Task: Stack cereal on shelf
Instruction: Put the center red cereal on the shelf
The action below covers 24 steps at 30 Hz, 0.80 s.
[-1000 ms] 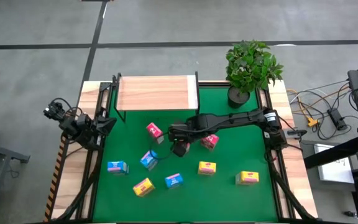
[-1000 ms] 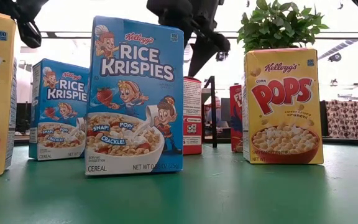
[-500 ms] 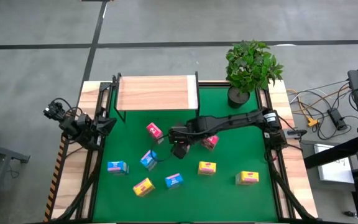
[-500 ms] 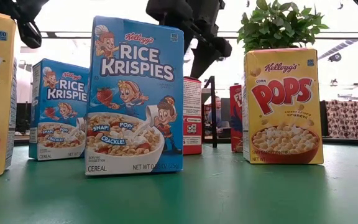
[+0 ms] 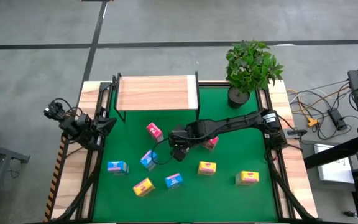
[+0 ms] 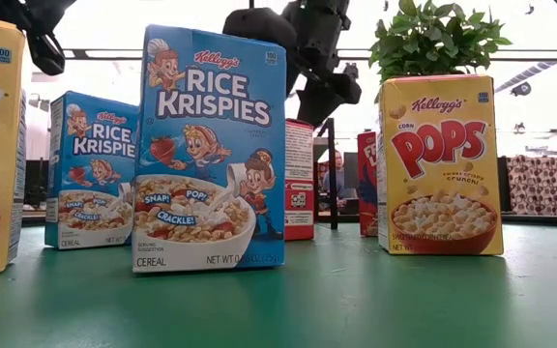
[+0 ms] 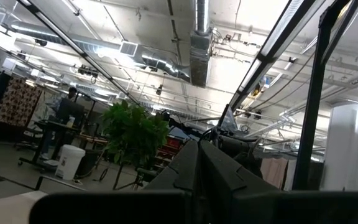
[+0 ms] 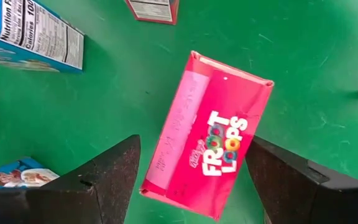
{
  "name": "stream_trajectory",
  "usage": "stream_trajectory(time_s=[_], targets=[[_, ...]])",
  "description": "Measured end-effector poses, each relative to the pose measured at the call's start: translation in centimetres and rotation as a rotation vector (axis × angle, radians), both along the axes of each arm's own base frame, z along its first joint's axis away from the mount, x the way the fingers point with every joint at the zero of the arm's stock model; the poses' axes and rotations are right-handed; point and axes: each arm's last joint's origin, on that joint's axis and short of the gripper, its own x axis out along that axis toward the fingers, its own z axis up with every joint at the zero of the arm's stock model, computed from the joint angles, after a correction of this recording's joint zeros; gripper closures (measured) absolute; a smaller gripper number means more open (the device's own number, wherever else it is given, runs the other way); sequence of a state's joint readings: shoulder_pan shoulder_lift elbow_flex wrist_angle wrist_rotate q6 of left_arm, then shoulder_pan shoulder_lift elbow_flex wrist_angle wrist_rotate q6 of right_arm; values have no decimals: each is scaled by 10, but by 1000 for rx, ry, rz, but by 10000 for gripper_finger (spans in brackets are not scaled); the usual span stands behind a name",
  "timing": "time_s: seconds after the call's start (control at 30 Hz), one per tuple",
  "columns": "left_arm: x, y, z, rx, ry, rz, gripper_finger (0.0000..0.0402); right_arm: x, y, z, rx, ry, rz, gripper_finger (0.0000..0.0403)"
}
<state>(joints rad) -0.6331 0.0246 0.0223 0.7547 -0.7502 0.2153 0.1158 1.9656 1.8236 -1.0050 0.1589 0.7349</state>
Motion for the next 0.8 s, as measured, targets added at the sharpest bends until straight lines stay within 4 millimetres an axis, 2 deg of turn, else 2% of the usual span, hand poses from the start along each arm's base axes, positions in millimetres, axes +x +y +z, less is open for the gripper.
stream_trajectory(time_s=[0.4,0.8], targets=[[0,0,0,0,0,-1,401,0,0,0,0,-3,1,200],[0,0,0,0,0,-1,401,0,0,2,7,-10,12,225]])
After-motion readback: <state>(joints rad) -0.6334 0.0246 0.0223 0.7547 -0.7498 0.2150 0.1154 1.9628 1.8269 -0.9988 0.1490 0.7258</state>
